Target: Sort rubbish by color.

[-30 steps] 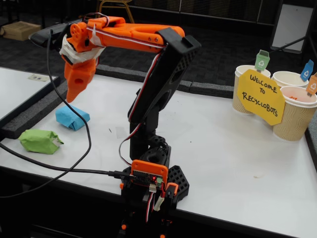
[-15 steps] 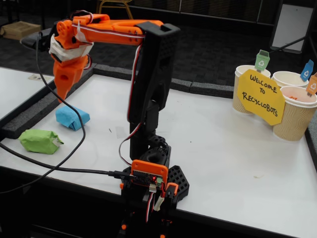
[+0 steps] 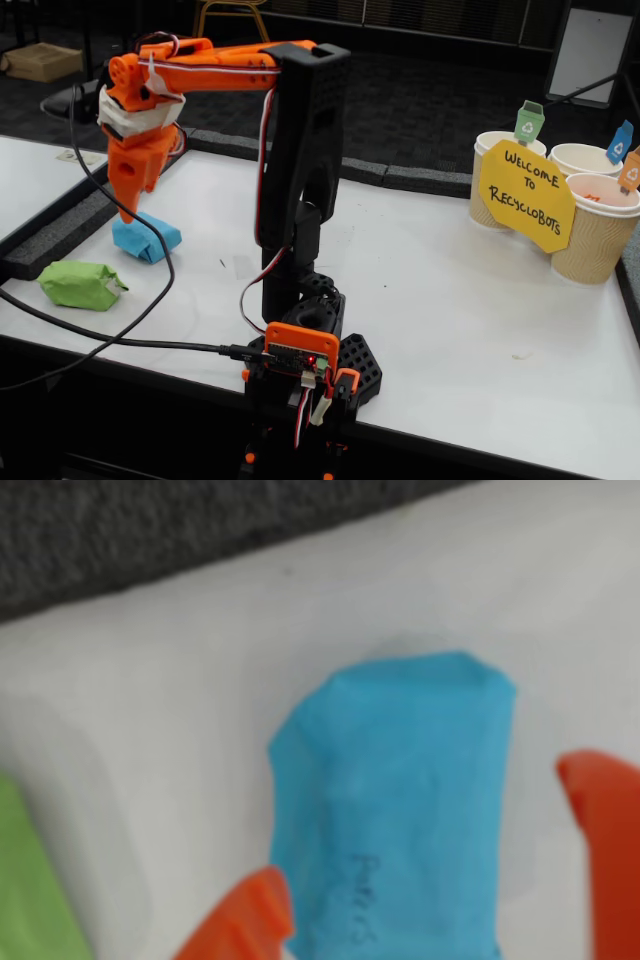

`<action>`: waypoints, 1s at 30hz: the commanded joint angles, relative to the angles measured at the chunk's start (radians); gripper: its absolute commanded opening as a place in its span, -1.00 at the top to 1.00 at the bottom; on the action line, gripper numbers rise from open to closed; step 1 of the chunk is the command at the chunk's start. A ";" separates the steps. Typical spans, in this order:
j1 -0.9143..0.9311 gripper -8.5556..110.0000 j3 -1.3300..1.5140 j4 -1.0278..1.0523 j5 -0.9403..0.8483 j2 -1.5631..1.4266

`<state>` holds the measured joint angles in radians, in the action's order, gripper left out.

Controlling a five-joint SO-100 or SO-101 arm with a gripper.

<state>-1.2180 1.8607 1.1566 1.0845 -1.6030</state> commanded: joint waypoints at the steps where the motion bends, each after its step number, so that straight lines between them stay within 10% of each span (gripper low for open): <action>1: 0.002 0.48 -0.143 -0.020 0.035 0.006; 30: 0.061 0.85 -0.167 -0.078 0.023 0.094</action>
<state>-1.1858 1.8285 1.0538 1.1045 -1.4036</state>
